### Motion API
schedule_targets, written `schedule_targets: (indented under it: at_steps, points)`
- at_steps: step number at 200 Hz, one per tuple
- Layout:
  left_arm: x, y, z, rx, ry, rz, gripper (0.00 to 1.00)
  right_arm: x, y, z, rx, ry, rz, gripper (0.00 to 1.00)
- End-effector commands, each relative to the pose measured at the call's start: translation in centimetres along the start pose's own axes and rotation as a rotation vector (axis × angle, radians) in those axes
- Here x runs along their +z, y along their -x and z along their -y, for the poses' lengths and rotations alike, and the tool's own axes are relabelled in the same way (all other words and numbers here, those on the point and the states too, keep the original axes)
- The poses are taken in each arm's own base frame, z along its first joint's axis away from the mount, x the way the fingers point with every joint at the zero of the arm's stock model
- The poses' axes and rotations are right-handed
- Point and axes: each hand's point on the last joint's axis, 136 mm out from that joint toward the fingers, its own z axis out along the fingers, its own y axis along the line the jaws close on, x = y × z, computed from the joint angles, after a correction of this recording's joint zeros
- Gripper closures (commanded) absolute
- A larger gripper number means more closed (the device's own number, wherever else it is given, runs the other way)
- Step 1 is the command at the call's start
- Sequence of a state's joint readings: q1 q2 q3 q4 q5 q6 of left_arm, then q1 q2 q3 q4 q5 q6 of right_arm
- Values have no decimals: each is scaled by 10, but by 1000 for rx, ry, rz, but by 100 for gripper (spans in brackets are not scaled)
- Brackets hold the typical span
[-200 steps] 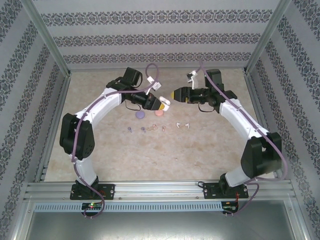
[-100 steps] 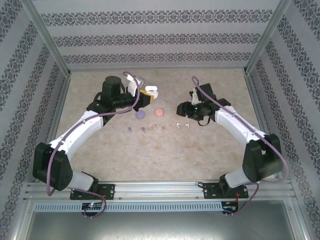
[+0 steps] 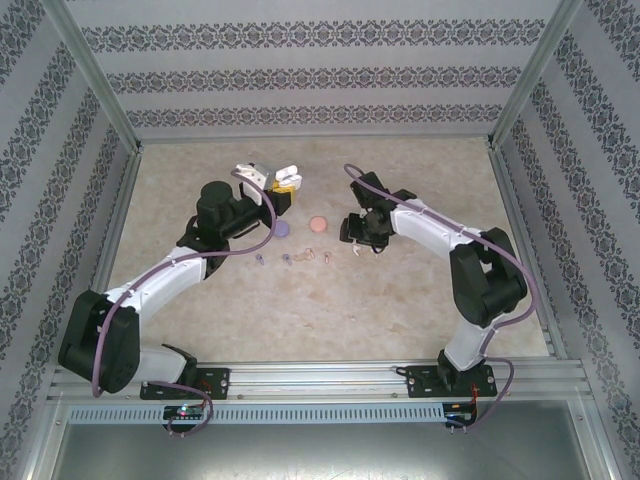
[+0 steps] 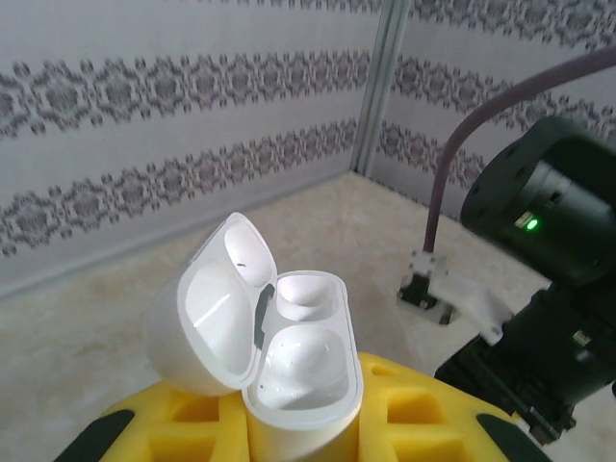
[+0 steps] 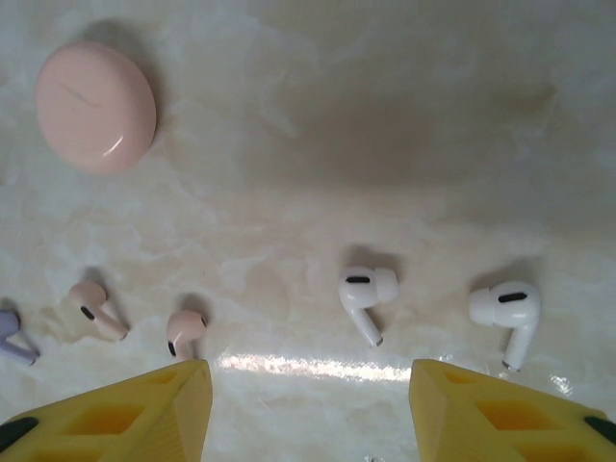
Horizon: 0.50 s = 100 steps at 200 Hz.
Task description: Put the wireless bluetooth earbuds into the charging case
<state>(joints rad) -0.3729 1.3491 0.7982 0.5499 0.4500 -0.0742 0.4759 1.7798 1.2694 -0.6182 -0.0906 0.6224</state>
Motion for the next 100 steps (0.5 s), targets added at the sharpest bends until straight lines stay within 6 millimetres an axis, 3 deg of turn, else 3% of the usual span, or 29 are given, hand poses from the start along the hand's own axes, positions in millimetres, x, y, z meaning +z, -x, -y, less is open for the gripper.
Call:
schedule_targets:
  at_steps: [1,100]
  points:
    - [-6,36,2,26,9,188,100,5,5,3,-3,-75,-2,44]
    - [-2,45,6,-15,-43,297,100,37,-1,11,-52,-209,-77,44]
